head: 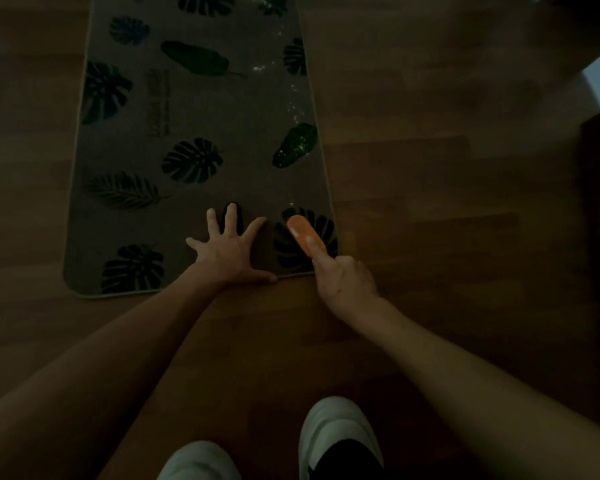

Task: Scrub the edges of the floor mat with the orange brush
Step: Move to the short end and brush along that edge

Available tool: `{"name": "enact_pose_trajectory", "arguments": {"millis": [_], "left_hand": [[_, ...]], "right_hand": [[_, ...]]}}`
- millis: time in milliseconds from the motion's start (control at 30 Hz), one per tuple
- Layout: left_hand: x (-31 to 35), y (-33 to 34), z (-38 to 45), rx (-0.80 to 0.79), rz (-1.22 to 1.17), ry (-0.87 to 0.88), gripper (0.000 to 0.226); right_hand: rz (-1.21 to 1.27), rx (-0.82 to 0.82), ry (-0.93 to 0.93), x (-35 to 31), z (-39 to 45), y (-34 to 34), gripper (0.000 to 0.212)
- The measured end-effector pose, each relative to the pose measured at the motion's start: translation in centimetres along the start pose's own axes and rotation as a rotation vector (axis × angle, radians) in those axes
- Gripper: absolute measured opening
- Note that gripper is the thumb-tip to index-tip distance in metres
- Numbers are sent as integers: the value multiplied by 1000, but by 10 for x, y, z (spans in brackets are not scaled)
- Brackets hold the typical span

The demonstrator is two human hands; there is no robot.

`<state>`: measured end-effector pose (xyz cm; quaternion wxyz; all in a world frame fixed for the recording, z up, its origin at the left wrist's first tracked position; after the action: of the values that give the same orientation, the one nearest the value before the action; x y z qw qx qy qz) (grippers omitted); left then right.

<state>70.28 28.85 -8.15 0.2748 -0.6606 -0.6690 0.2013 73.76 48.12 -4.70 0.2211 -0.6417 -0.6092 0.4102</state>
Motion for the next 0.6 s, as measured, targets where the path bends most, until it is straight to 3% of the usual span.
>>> {"name": "enact_pose_trajectory", "arguments": {"millis": [133,233,400,600], "left_hand": [[2,-2,-2,-18,-11,10,125],[0,2,-3,4,6,4,126],[-5,4,-8,38,44,8,126],[-11,3,-9,81,24,-20,134]], "right_hand": [[122,62,132,53,-23,-5,54],[148,114,154,55,-29,-2,54],[195,56,21,8,-24,24,57],[12,-22,-107,-31,-8,28,58]]}}
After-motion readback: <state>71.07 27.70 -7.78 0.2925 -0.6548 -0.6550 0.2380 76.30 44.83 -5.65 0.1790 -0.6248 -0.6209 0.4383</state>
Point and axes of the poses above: each hand's wrist, its own z-axis towards the middle knuckle, its own y-axis out of the palm, x = y × z, the point moved 9 cm from there along z, towards the middle knuckle, and after that the axes turned 9 degrees about -x, right-handed, at the moved point
